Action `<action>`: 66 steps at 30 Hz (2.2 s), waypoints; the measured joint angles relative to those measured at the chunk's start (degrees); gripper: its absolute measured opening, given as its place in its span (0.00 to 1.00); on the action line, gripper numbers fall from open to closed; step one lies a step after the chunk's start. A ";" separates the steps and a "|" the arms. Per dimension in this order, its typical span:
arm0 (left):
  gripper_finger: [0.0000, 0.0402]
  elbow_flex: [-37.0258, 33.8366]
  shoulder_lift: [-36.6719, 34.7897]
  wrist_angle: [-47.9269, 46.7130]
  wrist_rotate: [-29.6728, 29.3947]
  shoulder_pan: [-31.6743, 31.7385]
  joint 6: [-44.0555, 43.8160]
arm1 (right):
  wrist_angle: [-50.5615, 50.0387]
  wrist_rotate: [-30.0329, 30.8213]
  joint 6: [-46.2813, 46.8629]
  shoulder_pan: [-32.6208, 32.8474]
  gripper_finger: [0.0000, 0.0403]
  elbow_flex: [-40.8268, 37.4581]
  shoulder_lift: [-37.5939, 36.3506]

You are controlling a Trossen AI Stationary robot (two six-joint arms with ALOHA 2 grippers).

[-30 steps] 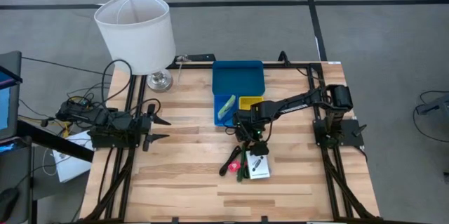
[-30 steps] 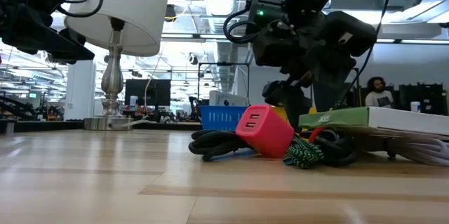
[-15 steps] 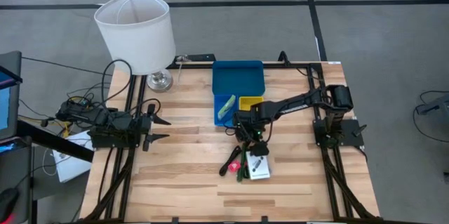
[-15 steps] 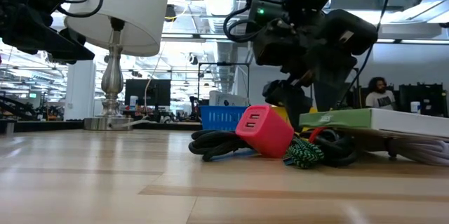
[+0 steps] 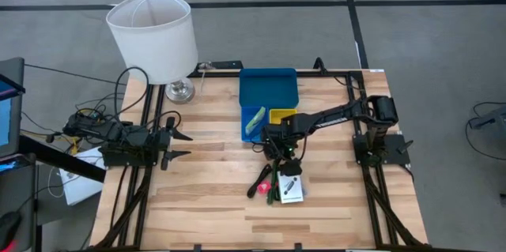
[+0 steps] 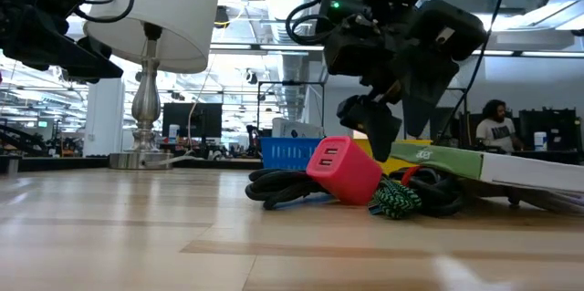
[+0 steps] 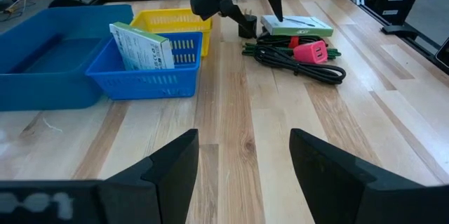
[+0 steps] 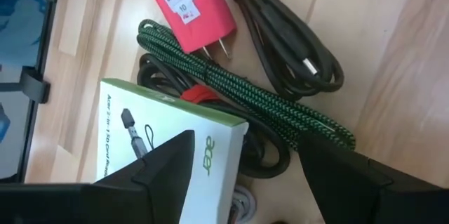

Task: Pick and place items into bin
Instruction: Put the card reader box into the small blue bin

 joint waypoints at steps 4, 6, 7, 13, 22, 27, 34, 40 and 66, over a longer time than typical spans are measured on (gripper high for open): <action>0.53 0.00 0.00 -0.02 0.00 0.00 0.00 | -0.02 0.21 -0.35 -0.39 0.62 0.17 0.00; 0.53 0.00 0.00 -0.02 0.00 0.01 0.00 | -0.02 0.34 -0.42 -0.39 0.62 0.17 0.00; 0.53 0.00 0.00 -0.02 0.00 -0.01 -0.01 | -0.05 0.35 -0.42 -0.38 0.62 0.17 0.00; 0.53 0.00 0.00 -0.02 0.01 -0.01 -0.02 | -1.49 0.52 -0.07 0.51 0.62 0.31 -0.95; 0.53 0.00 -0.02 -0.02 0.02 -0.01 -0.05 | -3.02 2.31 0.50 1.91 0.62 0.38 -2.03; 0.53 0.00 -0.02 -0.02 0.02 0.01 -0.07 | -2.76 2.29 0.50 1.97 0.62 0.42 -2.03; 0.53 0.00 -0.02 -0.02 0.02 -0.01 -0.07 | -2.61 2.28 1.02 2.39 0.62 0.42 -2.03; 0.53 0.00 -0.02 -0.02 0.02 0.00 -0.07 | -2.38 2.08 1.97 2.82 0.62 0.39 -1.81; 0.53 0.00 -0.02 -0.02 0.02 0.00 -0.09 | -1.44 1.70 3.48 3.52 0.62 0.39 -1.49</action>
